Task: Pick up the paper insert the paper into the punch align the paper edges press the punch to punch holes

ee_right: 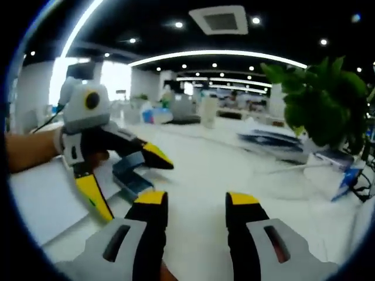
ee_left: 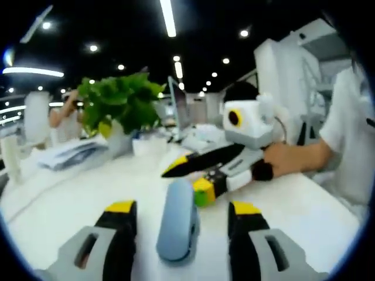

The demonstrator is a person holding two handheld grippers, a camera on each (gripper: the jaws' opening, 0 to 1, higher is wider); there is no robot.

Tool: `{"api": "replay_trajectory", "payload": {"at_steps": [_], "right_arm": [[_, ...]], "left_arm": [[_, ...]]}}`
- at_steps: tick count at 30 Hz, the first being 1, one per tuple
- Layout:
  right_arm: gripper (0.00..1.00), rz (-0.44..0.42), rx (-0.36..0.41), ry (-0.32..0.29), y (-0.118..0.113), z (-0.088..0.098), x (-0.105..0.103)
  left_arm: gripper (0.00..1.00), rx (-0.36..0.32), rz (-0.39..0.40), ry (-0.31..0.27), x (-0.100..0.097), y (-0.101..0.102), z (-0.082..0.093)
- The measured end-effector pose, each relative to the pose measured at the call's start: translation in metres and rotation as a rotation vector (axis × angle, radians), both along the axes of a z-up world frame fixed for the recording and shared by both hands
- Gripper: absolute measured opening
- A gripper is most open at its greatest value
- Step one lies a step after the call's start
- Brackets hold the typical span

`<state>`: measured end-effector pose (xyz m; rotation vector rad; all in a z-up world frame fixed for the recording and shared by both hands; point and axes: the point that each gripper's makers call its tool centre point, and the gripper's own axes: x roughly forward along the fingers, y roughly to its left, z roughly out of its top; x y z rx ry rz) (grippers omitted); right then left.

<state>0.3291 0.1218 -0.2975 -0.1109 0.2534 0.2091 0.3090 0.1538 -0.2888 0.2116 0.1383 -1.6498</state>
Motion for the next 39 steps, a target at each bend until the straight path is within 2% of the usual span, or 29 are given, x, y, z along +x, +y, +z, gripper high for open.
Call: {"api": "replay_trajectory", "payload": {"at_steps": [4,7,10,15,19,39], "right_arm": [[0.39,0.007,-0.013,-0.005,0.002,0.000,0.002],[0.41,0.000,-0.010,-0.007,0.000,0.001,0.002],[0.41,-0.054,0.072,-0.040,-0.014,0.009,-0.001],[0.40,-0.079,0.093,-0.034,-0.022,0.008,-0.003],[0.40,-0.076,0.102,-0.034,-0.020,0.009,-0.003],[0.28,-0.048,0.126,-0.041,-0.014,0.011,-0.003]], "left_arm": [[0.58,-0.002,-0.003,-0.006,-0.001,0.001,0.000],[0.54,0.000,0.005,-0.012,0.004,0.000,0.000],[0.50,-0.002,0.013,-0.017,0.006,0.001,-0.001],[0.47,0.008,0.023,-0.035,0.009,0.000,-0.003],[0.39,-0.002,0.038,-0.032,0.015,-0.001,-0.002],[0.28,0.002,0.039,-0.028,0.014,-0.001,-0.004]]}}
